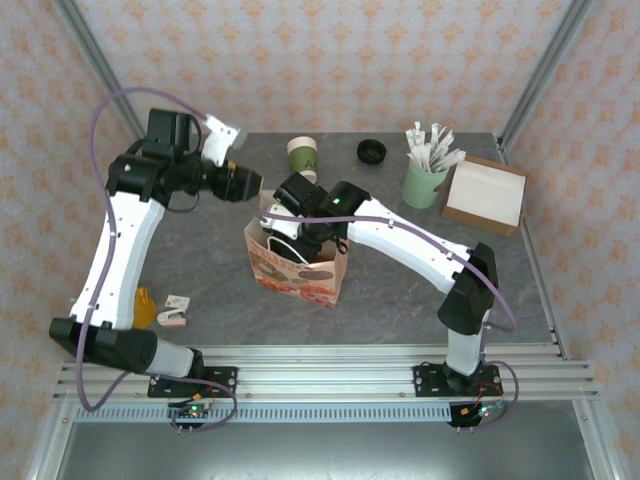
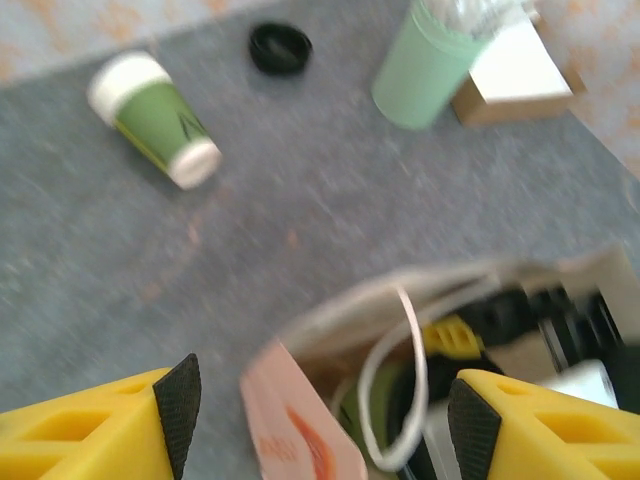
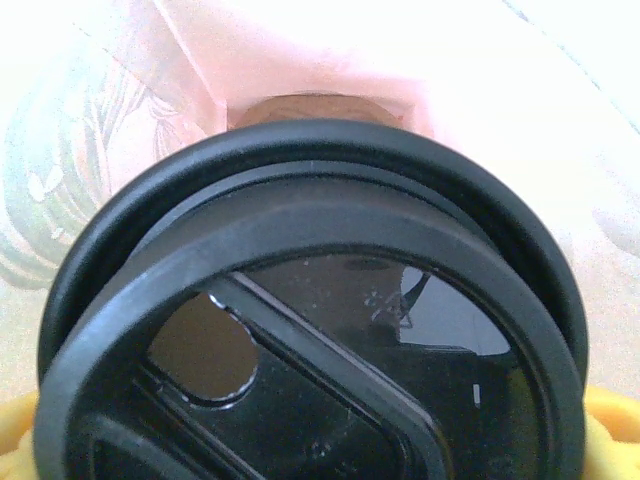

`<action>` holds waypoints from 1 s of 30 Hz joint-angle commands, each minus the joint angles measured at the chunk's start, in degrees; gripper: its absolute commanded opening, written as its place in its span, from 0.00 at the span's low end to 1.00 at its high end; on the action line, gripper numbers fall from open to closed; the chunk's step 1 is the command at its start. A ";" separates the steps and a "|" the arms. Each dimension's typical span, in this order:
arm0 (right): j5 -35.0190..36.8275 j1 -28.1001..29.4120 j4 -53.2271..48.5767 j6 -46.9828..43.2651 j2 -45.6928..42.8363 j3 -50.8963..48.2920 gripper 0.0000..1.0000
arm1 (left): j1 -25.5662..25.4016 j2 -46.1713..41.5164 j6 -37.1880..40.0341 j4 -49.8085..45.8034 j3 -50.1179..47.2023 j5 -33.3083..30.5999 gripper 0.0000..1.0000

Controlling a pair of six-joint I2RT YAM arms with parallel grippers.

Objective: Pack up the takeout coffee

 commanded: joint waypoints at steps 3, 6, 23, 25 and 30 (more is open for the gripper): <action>-1.15 -0.17 -1.89 0.25 0.34 1.51 0.41 | 0.31 -1.39 1.06 -0.30 -7.49 6.12 0.71; -1.22 -0.07 -1.98 -0.19 -0.02 1.39 0.41 | 0.18 0.94 3.96 -4.41 -6.82 4.76 0.68; -2.68 -0.80 -6.59 2.73 1.61 4.52 0.38 | -0.29 -0.38 2.74 2.59 -12.59 -4.08 0.14; -3.55 -1.70 -8.10 4.31 2.23 5.76 0.37 | -0.24 -1.83 2.23 5.56 -13.82 -4.90 0.04; -3.27 -3.15 -11.72 5.66 4.02 7.45 0.37 | -0.89 -4.54 2.18 9.86 -16.43 -3.03 0.00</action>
